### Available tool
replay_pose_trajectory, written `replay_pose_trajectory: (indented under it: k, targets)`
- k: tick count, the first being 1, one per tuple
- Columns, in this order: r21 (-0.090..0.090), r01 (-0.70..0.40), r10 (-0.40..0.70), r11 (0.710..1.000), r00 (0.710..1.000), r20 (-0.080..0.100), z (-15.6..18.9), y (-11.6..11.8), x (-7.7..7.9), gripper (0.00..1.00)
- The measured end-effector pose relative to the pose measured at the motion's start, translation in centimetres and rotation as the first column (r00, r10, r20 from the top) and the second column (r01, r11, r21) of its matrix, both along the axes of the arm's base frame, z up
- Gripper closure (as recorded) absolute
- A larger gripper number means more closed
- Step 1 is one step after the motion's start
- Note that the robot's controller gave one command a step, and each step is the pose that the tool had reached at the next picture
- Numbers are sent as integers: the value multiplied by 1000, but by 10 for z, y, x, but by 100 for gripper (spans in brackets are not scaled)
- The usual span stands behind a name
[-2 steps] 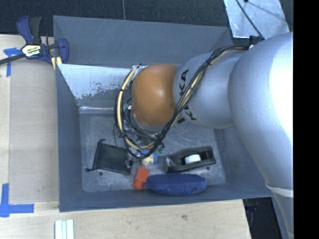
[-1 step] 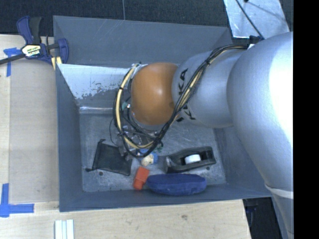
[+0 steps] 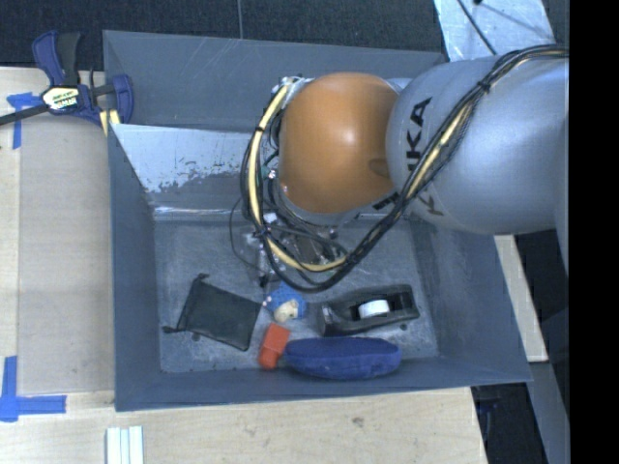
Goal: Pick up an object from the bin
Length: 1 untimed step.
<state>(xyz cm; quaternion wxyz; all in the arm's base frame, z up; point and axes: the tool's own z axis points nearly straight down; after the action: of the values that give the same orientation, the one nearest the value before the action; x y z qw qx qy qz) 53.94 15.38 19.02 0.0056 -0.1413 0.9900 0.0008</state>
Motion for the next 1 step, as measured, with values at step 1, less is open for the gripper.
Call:
replay_pose_trajectory:
  k: [1]
  targets:
    - [-2, 1, -1, 1000, 1000, -8, -5, -1, -1, 0]
